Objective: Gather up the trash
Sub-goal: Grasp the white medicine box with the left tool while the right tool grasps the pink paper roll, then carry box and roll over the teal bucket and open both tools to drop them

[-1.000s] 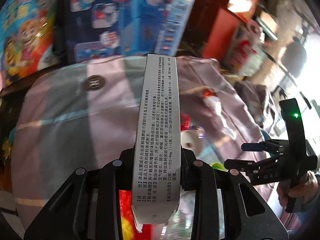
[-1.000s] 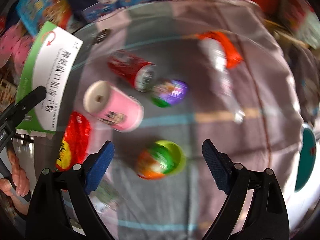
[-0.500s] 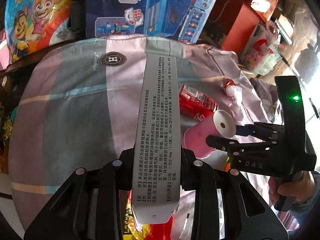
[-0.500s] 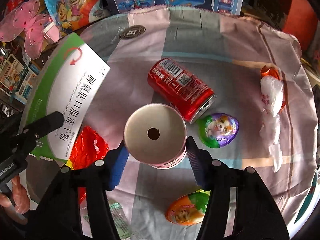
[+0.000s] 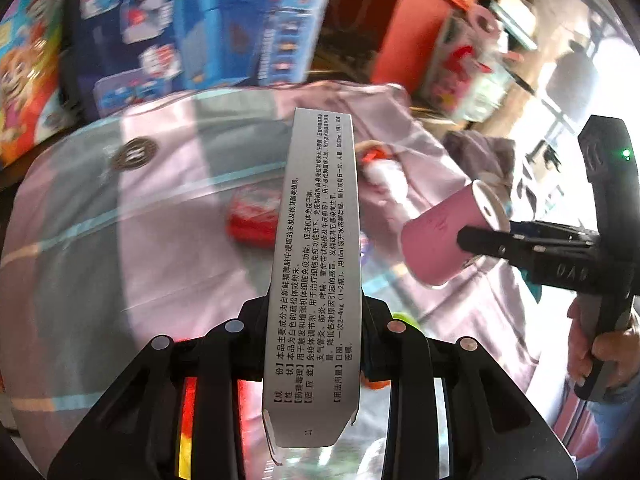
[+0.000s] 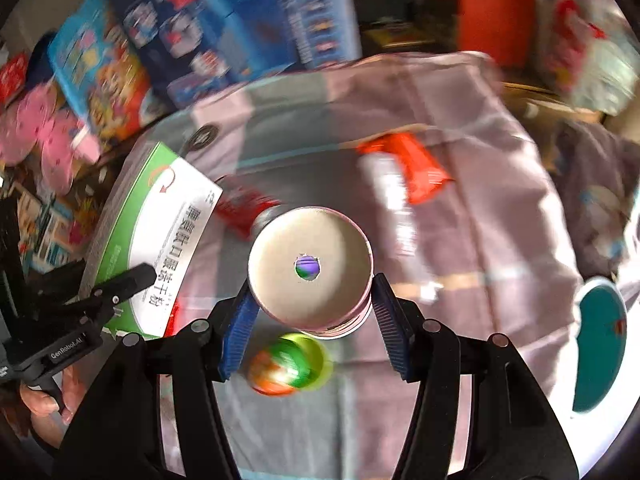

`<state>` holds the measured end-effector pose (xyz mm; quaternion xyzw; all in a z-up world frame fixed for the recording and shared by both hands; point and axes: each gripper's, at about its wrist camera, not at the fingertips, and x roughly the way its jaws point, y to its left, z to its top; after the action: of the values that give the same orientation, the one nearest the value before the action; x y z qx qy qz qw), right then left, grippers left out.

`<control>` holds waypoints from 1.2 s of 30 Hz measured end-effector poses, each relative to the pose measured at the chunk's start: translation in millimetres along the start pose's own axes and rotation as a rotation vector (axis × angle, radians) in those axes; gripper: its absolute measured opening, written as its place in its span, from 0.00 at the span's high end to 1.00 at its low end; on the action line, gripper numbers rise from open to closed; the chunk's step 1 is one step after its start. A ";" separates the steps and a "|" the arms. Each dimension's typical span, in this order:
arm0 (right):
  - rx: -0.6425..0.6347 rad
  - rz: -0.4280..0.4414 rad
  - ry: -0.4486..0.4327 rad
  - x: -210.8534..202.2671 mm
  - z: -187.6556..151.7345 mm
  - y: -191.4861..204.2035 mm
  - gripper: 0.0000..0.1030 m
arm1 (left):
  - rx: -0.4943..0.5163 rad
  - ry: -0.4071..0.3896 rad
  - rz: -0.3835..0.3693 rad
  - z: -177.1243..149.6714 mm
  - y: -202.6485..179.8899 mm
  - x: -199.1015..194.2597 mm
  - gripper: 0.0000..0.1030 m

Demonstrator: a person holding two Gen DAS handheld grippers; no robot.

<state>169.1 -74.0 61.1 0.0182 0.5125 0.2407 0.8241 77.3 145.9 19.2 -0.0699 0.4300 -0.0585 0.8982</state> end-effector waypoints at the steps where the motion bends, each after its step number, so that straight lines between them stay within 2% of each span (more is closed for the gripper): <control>1: 0.020 -0.006 -0.009 -6.6 -2.4 -11.4 0.47 | 0.018 0.001 -0.012 2.1 -11.6 2.1 0.69; 12: 0.265 -0.066 -0.135 -82.2 -47.5 -145.7 0.47 | 0.207 0.046 -0.125 19.0 -142.2 34.2 0.69; 20: 0.470 -0.119 -0.227 -131.9 -95.6 -257.9 0.47 | 0.365 0.118 -0.190 25.8 -250.3 73.4 0.69; 28: 0.615 -0.185 -0.250 -152.3 -138.1 -340.9 0.47 | 0.508 0.213 -0.228 12.4 -350.0 124.2 0.69; 36: 0.674 -0.213 -0.209 -146.9 -154.5 -383.4 0.47 | 0.561 0.294 -0.260 9.9 -403.9 175.2 0.69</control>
<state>129.5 -507.3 4.5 0.2598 0.4750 -0.0318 0.8402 176.1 -279.5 -37.5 0.1348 0.5096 -0.2977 0.7959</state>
